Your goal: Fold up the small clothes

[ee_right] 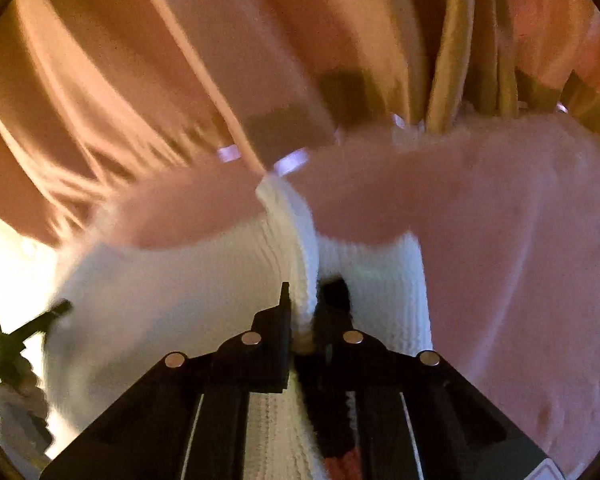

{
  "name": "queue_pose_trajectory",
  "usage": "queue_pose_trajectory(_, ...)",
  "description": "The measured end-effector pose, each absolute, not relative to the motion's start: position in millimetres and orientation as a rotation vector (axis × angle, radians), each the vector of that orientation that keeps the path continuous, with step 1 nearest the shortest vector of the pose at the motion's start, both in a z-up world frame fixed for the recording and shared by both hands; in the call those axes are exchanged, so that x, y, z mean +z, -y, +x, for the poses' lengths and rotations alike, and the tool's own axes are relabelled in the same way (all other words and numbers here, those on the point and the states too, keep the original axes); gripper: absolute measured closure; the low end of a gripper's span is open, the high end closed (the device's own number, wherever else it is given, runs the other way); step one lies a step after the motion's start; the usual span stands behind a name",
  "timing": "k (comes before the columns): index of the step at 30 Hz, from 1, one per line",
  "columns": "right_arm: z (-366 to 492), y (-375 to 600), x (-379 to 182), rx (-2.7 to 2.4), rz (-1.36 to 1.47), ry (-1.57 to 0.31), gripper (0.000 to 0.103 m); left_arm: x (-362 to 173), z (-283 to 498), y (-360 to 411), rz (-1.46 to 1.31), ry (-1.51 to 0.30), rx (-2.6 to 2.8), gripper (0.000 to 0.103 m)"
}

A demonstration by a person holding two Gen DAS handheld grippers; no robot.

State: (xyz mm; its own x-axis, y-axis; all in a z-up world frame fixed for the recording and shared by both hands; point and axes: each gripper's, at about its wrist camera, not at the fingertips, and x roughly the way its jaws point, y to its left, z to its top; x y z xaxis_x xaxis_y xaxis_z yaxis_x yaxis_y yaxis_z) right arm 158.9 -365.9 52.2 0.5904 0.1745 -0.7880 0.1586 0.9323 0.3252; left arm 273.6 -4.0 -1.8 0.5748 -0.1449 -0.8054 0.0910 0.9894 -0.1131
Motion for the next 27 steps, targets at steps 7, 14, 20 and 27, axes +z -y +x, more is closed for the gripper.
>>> queue_pose_trajectory(7, 161.2, 401.1, -12.0, -0.089, 0.445, -1.115, 0.095, -27.2, 287.6, -3.6, 0.003, -0.991, -0.043, 0.097)
queue_pose_trajectory(14, 145.1, 355.2, 60.0, -0.067, 0.270, -0.960, 0.086, -5.6, 270.3, 9.1, 0.044, -0.964, -0.074, 0.092)
queue_pose_trajectory(20, 153.5, 267.3, 43.9, 0.213, 0.251, -1.051, 0.089, 15.2, 244.8, 42.6, 0.111, -0.865, -0.158, 0.058)
queue_pose_trajectory(27, 156.5, 242.9, 29.5, 0.193, 0.198, -1.074, 0.094, -20.5, 249.0, 52.5, 0.198, -0.940, -0.116, 0.058)
